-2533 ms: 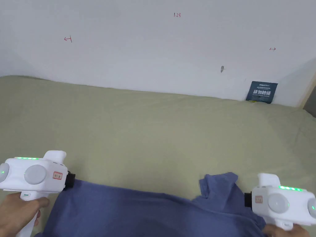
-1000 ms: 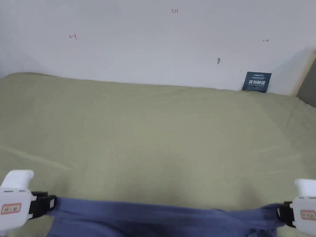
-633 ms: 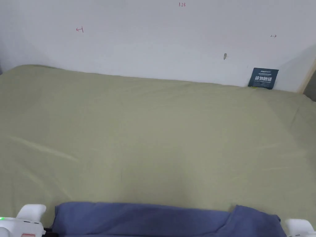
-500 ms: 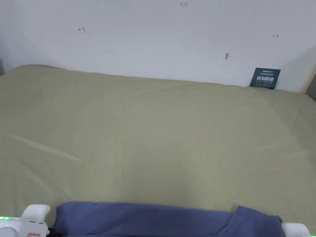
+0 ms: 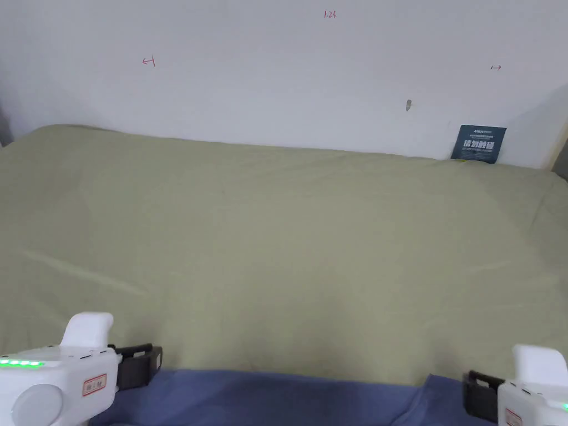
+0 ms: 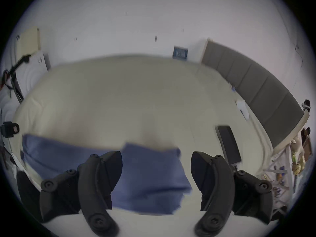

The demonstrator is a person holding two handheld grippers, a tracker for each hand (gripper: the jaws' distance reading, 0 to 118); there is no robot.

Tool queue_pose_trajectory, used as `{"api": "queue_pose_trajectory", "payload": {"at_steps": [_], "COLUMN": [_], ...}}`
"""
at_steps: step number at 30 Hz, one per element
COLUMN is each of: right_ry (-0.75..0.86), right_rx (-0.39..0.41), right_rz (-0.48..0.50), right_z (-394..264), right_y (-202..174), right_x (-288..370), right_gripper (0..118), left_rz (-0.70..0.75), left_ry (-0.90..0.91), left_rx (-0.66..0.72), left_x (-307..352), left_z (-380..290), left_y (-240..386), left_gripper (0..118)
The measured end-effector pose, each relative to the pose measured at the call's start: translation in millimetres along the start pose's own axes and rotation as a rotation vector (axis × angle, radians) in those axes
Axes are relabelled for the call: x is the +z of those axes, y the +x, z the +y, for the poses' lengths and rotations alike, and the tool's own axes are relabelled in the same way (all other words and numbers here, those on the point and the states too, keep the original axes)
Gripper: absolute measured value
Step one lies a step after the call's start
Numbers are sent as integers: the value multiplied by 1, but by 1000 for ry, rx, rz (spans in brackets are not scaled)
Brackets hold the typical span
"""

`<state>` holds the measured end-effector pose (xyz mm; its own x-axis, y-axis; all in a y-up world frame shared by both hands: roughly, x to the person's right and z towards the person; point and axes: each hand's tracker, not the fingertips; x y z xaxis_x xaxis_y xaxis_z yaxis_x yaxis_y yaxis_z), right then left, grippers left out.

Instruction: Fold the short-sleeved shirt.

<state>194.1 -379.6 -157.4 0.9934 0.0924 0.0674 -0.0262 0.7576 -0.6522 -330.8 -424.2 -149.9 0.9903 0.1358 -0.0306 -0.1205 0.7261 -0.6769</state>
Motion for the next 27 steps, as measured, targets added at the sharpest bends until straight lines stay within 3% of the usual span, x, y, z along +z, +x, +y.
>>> {"api": "queue_pose_trajectory", "payload": {"at_steps": [2,4,5,6,7,10,14,18,23,27], "right_ry": [99,169,195,216,237,323,403,446,453,477], "right_rx": [-47,-65,-53,-46,-44,-35,-45,-42,-14,14], "right_rz": [46,66,79,97,110,132,113,121,142,134], "right_z": [6,13,14,16,19,24,28,33,39,37], "right_y": [-15,-31,-41,-44,-53,-73,-89,-100,-107,-106], "right_x": [2,3,1,1,0,8,15,19,16,15], "right_gripper": [79,55,42,17,9,2,1,1,1,1], "left_rz": [26,60,70,77,93,75,125,113,20,-158], "left_ry": [78,158,195,222,260,342,378,350,154,-30], "left_rx": [-34,-74,-93,-98,-109,-127,-165,-94,83,222], "left_x": [0,2,4,6,8,19,27,38,37,27], "left_z": [8,15,19,21,23,28,30,32,25,12], "left_y": [13,26,33,39,45,53,63,43,-27,-87], "left_gripper": [73,62,49,26,12,0,0,0,0,0]}}
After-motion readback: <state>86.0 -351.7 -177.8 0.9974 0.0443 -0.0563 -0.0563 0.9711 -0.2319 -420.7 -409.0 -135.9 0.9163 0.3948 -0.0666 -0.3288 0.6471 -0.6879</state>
